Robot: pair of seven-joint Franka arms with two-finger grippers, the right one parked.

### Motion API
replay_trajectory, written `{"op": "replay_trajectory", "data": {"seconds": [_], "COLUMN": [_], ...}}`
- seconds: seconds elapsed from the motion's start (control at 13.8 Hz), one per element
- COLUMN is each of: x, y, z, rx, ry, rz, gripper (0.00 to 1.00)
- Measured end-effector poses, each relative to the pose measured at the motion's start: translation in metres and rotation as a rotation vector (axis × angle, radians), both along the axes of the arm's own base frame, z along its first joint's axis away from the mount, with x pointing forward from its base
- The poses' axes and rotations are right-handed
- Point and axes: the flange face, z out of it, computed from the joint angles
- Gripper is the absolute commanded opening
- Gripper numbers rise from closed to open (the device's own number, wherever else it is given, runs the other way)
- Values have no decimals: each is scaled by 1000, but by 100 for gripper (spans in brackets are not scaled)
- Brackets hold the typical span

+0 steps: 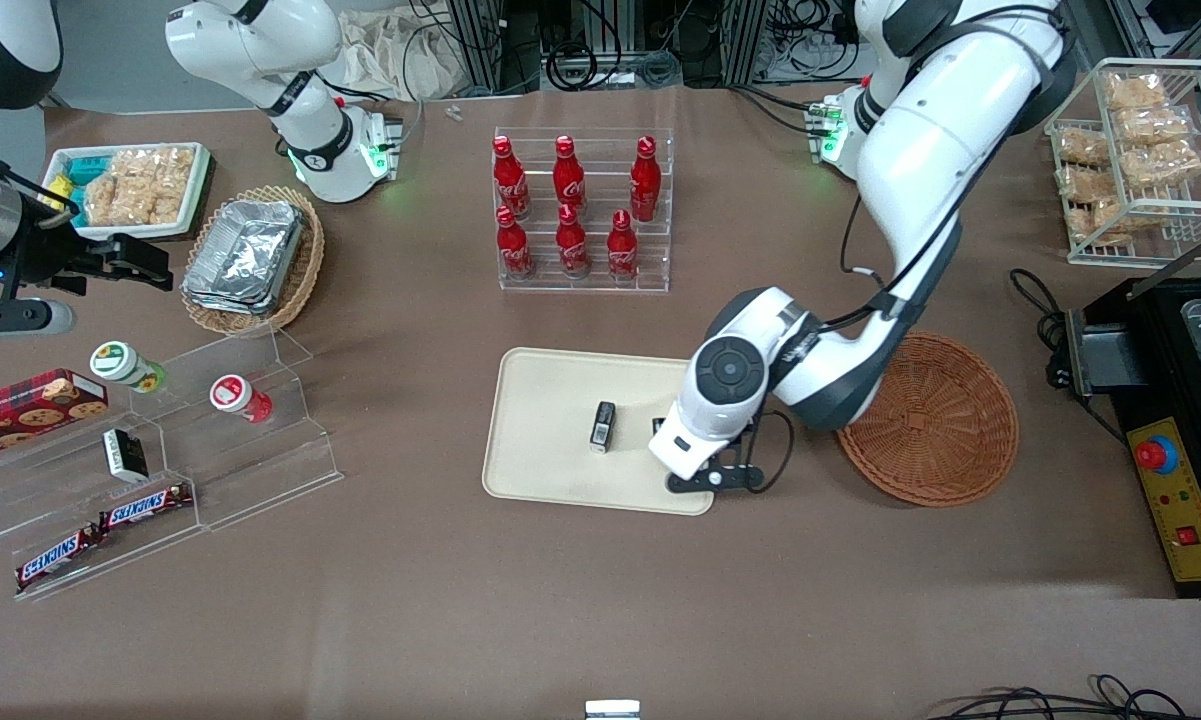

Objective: Place sandwich from basket to tray

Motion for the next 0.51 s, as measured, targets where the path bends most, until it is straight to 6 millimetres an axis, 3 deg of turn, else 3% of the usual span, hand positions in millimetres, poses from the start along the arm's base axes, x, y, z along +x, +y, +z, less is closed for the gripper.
{"op": "replay_trajectory", "data": {"seconds": [0.14,0.29,0.51], "x": [7,7,-24], "y": [34,86,153], "z": [62,116,152], "rx": [14,13,61], "ry": [2,1,13], "rz": [73,124,58], "gripper": [99,96,100]}}
